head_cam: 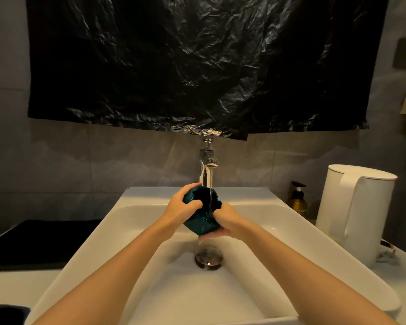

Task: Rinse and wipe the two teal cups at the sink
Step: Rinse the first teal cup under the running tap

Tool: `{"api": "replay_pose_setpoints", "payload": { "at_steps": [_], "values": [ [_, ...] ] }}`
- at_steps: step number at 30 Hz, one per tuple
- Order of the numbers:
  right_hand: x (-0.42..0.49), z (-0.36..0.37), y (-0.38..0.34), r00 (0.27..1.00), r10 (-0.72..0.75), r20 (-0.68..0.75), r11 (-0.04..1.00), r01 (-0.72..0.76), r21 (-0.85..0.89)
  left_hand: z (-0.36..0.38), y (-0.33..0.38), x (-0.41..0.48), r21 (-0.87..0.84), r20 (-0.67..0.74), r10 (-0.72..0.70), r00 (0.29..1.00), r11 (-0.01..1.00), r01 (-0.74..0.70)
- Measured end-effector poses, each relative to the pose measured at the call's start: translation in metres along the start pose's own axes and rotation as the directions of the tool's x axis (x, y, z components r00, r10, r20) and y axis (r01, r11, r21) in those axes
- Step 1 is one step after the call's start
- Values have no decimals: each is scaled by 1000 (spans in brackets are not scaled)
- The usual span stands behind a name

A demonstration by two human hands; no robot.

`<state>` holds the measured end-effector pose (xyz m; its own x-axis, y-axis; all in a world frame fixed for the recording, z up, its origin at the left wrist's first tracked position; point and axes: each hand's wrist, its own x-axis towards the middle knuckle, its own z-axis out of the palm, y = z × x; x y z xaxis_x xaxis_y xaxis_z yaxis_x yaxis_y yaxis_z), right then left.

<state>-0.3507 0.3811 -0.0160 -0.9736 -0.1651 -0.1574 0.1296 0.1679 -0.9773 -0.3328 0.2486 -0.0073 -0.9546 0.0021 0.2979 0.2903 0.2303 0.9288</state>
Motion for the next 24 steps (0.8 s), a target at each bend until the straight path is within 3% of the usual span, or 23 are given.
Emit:
{"api": "replay_pose_setpoints", "payload": {
  "at_steps": [2,6,9,13,16,19,21,24],
  "values": [
    [2,1,2,999,-31,19,994,32,-104,-2,-1,1,34,-46,31,998,999,-29],
    [1,-2,4,946,-313,-89,844,234,-483,-4,-3,1,56,-4,-6,1000,998,6],
    [-1,-9,4,929,-337,-153,799,196,-569,-1,-4,1,48,70,-34,997,998,31],
    [-1,-9,4,970,-240,-43,834,184,-520,-2,-5,3,34,43,-44,998,999,43],
    [-3,-4,4,985,-163,60,968,172,-185,-3,-8,5,-50,-8,-75,997,996,74],
    [-6,-3,-5,996,-61,61,997,57,58,-1,-8,10,-305,-75,-228,971,932,195],
    [-2,-4,-10,997,-65,-48,998,65,3,1,-8,13,-401,-19,-300,954,876,268],
    [4,-7,-14,964,-156,-213,961,99,-257,5,-11,8,-304,134,-298,945,895,325]
  ]
}}
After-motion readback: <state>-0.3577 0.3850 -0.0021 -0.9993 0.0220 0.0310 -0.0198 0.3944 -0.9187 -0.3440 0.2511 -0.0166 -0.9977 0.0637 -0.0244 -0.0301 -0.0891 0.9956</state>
